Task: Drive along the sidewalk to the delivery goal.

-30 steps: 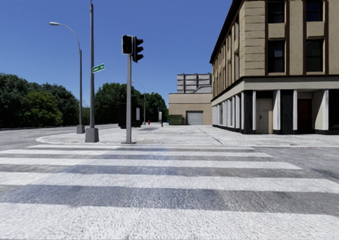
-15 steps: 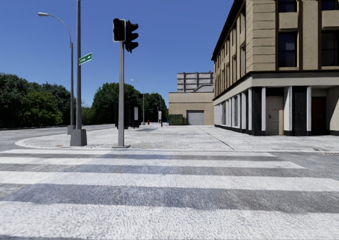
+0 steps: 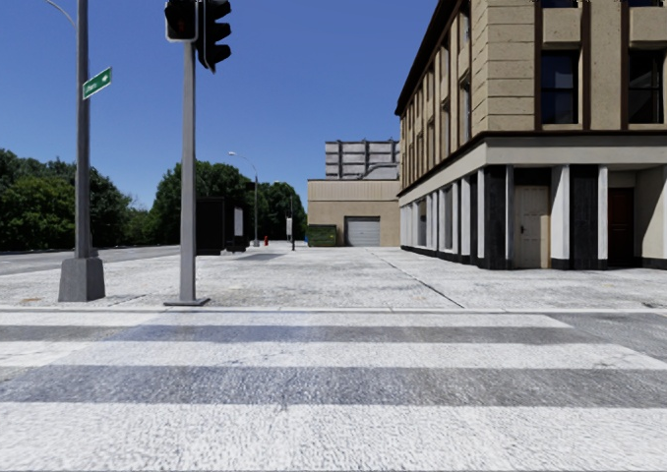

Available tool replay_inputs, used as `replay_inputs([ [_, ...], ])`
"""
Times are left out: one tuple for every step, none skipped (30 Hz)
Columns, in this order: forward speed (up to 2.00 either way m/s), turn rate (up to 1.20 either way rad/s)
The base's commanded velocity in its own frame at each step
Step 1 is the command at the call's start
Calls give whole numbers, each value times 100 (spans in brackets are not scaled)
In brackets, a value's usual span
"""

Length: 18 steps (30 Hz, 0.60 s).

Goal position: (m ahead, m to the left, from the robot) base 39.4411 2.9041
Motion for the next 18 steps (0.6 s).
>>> replay_inputs([
  [200,0],
  [200,0],
  [200,0],
  [200,0],
  [200,0],
  [200,0],
  [200,0],
  [200,0],
  [200,0],
  [200,0],
  [200,0],
  [200,0],
  [200,0],
  [200,0],
  [200,0],
  [200,0],
  [200,0],
  [200,0],
])
